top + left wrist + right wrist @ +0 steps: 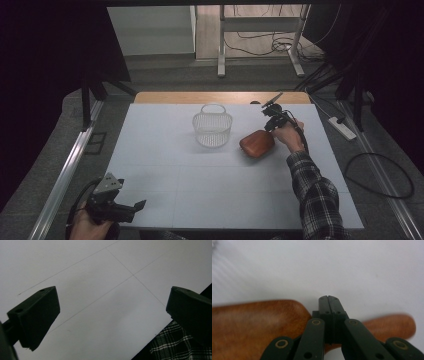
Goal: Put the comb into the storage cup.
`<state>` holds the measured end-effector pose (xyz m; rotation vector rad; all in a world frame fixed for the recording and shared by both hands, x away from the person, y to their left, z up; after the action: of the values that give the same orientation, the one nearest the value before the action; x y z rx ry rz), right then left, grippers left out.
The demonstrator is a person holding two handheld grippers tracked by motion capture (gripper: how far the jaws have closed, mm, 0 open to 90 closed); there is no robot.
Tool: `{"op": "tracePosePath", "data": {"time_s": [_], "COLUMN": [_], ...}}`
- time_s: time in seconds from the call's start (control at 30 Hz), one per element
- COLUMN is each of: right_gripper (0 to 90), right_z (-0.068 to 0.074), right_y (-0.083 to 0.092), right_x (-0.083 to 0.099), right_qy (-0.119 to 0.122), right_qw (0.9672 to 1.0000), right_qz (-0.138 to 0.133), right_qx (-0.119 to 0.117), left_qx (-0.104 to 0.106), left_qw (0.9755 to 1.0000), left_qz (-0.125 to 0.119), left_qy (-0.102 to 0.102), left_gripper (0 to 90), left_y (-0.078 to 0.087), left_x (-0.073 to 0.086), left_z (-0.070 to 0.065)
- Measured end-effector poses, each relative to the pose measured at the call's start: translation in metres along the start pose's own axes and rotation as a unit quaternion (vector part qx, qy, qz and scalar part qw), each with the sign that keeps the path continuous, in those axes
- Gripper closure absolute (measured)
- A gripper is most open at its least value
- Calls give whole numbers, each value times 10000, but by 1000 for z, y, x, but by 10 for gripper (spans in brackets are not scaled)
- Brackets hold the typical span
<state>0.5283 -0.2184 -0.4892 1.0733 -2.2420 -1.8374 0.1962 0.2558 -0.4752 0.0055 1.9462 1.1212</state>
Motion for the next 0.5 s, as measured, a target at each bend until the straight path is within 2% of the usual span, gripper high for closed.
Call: {"op": "tracePosePath", "data": {"time_s": [0.13, 0.5], "right_gripper": [894, 893], "right_z": [-7, -9], "right_y": [4, 17], "right_x": [13, 45], "right_qy": [-41, -145], "right_qw": [10000, 9999], "right_qz": [19, -33], "right_qx": [-17, -70], "left_qx": [1, -1], "left_qw": [10000, 10000], "left_qz": [12, 29], "left_qy": [-5, -20], "left_gripper": [0, 0], "left_y": [-1, -1], "left_x": [-1, -2], "left_z": [0, 0]}}
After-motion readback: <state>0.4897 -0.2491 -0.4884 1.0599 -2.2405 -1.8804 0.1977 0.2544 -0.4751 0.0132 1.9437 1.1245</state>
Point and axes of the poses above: each handheld gripper's, and its own axes: y roughly backward along the jaws, x roughly out of its underside, z roughly to its left, the point moved 1 cm from there along -y, roughly forward along the jaws, and after that the axes turned 13 degrees about x, right-handed, at the moved point
